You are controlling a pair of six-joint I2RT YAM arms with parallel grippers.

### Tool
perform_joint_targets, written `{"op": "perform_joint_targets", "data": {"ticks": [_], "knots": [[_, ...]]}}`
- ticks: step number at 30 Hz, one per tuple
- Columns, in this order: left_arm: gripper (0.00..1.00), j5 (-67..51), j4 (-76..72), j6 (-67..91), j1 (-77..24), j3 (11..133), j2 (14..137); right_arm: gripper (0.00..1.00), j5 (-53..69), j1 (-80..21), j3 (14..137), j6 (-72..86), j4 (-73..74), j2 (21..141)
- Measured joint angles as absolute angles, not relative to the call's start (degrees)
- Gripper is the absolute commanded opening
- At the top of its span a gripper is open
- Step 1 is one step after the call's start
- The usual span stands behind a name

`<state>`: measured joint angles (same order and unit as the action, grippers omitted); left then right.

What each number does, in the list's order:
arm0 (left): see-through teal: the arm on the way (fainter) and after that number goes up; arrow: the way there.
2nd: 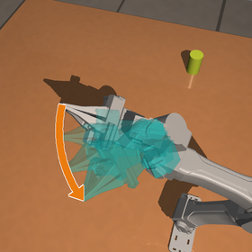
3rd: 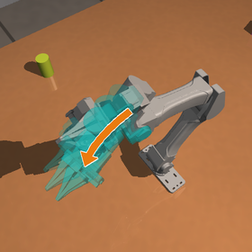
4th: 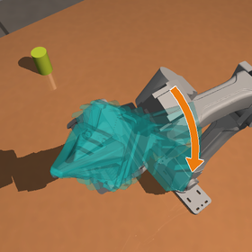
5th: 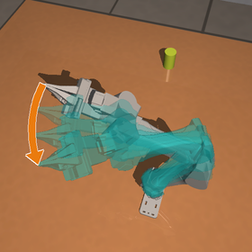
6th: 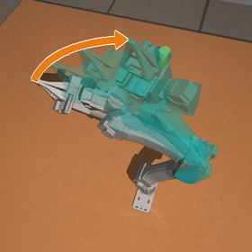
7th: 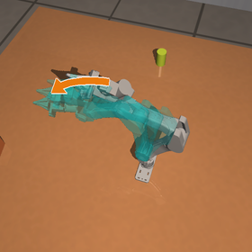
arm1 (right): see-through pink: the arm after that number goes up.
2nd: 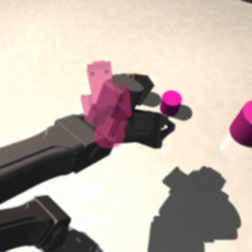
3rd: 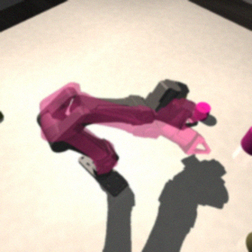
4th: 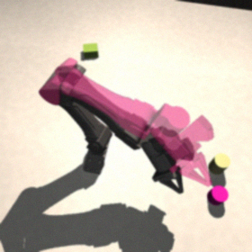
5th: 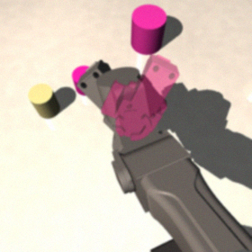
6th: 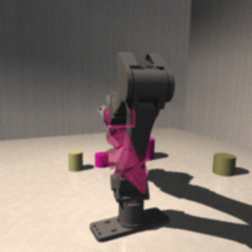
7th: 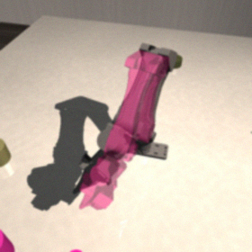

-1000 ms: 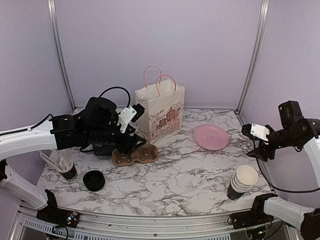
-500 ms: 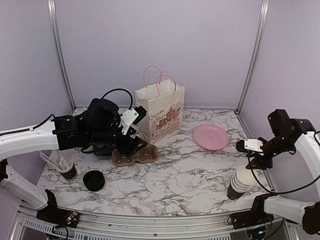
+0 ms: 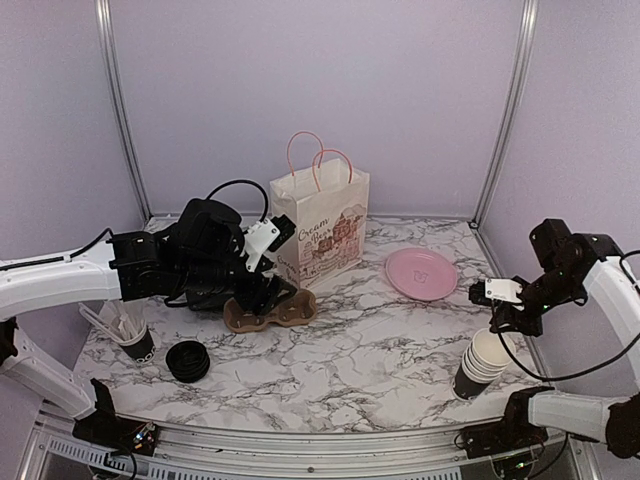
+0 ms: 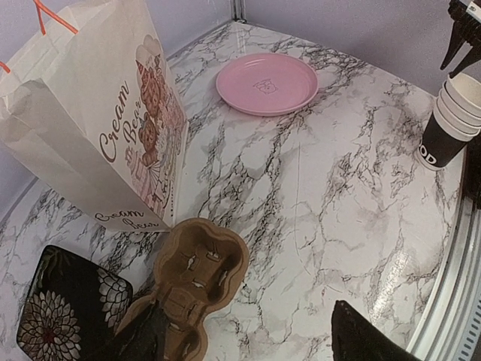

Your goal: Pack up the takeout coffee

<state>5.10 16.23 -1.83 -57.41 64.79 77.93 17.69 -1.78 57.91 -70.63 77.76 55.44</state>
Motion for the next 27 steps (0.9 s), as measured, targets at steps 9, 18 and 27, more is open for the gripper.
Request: {"op": "perform_joint_targets", "data": {"ticks": [9,18,27], "knots": [[0.77,5.13,16.23,-1.96,-57.41,64.73,77.97,0.00,18.50,-1.78,57.93,-70.59,77.84,56.16],[0.78,5.15,16.23,-2.00,-57.41,64.36,78.67,0.00,18.96,-1.78,60.88,-69.71,78.37,57.14],[0.78,5.10,16.23,-2.02,-57.43,63.88,79.26,0.00,18.90,3.77,66.98,-65.49,77.03,62.22]]}}
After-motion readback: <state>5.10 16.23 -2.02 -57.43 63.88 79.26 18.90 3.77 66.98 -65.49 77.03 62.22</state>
